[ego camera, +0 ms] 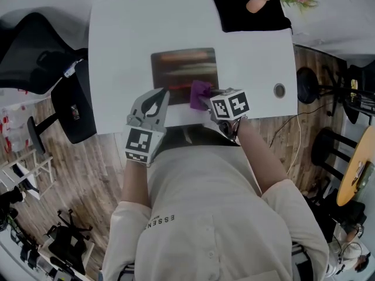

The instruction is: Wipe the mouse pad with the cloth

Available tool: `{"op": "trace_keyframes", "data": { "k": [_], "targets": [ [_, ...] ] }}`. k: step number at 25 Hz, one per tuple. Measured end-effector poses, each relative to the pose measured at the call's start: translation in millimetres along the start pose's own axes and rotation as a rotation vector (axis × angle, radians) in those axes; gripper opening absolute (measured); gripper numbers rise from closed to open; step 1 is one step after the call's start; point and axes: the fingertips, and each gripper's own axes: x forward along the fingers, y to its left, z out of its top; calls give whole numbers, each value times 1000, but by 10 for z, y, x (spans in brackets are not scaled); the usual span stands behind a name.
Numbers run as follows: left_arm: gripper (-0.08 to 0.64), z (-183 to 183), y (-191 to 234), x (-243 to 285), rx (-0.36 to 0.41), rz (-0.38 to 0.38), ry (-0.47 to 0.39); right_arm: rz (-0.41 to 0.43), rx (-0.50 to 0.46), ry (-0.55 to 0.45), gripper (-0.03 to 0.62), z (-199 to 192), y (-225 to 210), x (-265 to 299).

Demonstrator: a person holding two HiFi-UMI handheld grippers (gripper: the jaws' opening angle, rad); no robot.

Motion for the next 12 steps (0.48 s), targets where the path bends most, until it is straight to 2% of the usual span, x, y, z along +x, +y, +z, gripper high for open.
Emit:
{"op": "trace_keyframes", "data": {
  "k": [12],
  "targets": [
    [2,106,-317,199,31,19,5,-4,51,-26,104,-112,-472,-286]
  ]
}}
